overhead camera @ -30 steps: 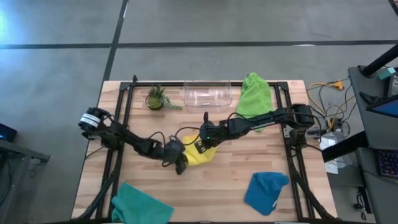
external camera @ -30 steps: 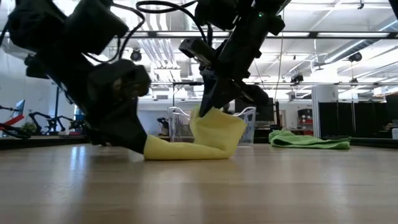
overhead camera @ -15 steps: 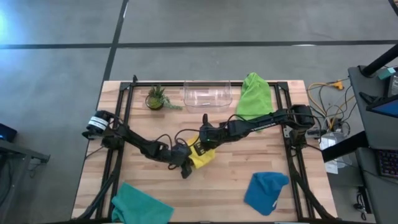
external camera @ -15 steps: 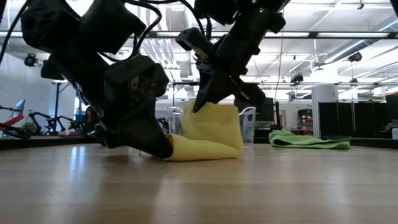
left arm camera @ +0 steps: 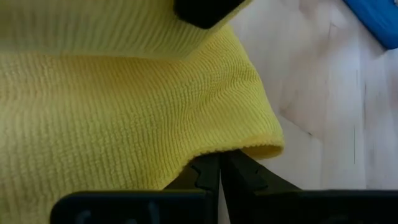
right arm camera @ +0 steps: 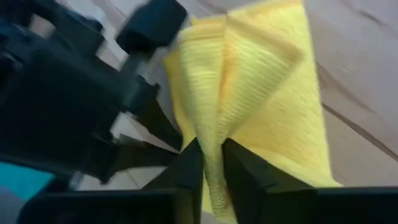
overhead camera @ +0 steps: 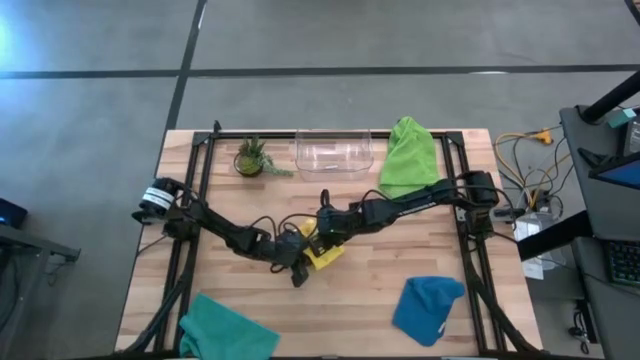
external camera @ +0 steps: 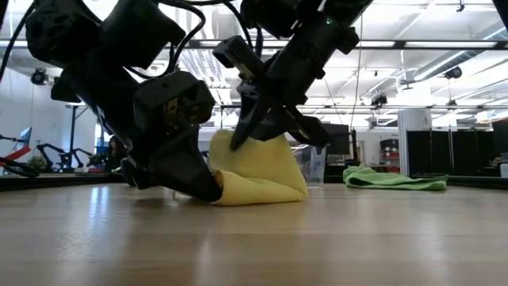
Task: Fold microfiber towels
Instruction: Fold the yellow microfiber towel
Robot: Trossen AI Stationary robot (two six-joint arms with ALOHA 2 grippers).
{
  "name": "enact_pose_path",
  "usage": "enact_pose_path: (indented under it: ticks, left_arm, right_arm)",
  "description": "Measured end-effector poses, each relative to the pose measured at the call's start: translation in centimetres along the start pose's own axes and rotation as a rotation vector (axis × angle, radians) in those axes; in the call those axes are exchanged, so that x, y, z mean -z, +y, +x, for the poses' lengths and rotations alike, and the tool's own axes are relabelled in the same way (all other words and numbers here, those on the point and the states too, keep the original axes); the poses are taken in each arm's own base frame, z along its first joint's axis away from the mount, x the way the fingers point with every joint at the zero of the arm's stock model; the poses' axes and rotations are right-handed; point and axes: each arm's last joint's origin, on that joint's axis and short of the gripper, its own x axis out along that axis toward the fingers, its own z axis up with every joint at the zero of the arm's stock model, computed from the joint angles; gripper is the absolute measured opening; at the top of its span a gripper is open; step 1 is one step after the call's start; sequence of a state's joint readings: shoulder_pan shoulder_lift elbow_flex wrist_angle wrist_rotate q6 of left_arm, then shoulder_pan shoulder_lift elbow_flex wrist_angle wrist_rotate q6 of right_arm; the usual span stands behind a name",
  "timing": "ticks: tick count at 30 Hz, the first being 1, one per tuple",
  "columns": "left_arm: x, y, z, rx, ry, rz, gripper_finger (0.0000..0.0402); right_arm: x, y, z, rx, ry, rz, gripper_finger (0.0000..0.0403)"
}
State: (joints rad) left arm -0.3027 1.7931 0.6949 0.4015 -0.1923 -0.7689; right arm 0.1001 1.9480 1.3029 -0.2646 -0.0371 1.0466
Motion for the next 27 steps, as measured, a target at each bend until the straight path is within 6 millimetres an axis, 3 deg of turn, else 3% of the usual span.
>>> enact_pose_path:
  ticks: [8, 15, 21, 27]
  left_arm:
    - [0.0, 0.0, 0.0, -0.006, -0.007, -0.001, 0.0000]
    - [-0.1, 0.0, -0.1, -0.013, -0.018, -0.004, 0.0000]
    - [-0.2, -0.2, -0.3, 0.010, -0.009, -0.010, 0.0000]
    - [-1.1, -0.8, -1.8, 0.065, -0.041, -0.019, 0.0000]
  right_arm:
    - [-0.4, 0.8, -0.2, -0.089, -0.024, 0.030, 0.0141]
    - [-0.9, 1.5, -2.4, -0.108, -0.074, 0.006, 0.0166]
    - [-1.3, 2.4, -6.3, -0.120, -0.144, -0.083, 0.0164]
    - [1.1, 2.6, -9.7, 0.032, -0.168, -0.241, 0.0167]
